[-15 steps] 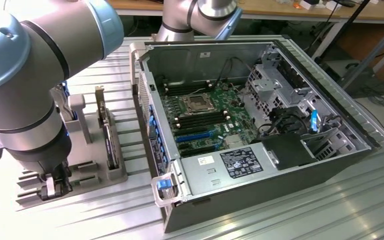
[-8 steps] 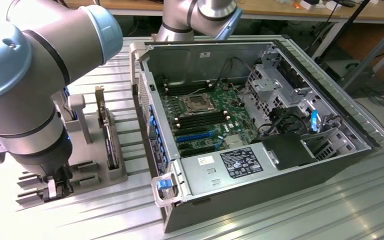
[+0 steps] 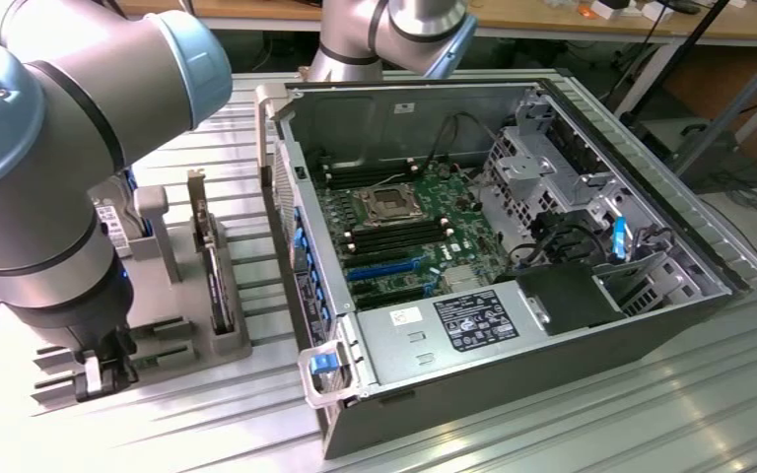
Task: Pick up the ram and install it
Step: 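Pick up the ram and move it above insertion slot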
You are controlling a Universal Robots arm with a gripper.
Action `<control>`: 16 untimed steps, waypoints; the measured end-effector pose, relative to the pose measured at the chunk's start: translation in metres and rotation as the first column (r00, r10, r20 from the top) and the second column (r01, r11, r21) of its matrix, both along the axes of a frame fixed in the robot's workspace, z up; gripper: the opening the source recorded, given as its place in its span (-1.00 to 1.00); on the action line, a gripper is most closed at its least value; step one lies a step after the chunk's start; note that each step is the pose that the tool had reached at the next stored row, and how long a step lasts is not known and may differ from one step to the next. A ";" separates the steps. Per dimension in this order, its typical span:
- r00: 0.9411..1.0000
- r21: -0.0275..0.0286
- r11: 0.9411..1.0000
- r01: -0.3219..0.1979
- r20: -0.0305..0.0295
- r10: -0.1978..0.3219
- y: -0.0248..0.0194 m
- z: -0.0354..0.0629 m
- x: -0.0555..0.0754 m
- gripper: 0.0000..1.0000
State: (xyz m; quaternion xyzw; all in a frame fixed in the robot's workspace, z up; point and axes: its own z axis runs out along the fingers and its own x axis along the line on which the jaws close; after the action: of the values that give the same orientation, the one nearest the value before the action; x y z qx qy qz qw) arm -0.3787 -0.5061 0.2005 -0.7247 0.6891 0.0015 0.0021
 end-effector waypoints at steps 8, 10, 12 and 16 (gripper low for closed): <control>1.000 0.000 1.000 0.000 0.000 0.000 -0.0004 -0.0009 0.000 -0.25; 1.000 0.000 1.000 0.000 0.000 0.000 -0.0004 -0.0009 0.000 -0.41; 1.000 0.000 1.000 0.000 0.000 0.000 -0.0004 -0.0010 0.000 -0.55; 1.000 0.000 1.000 0.000 0.000 0.000 -0.0004 -0.0010 0.000 -0.55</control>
State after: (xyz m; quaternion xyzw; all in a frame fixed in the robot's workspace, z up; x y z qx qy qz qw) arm -0.3786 -0.5065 0.1995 -0.7247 0.6891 0.0015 0.0021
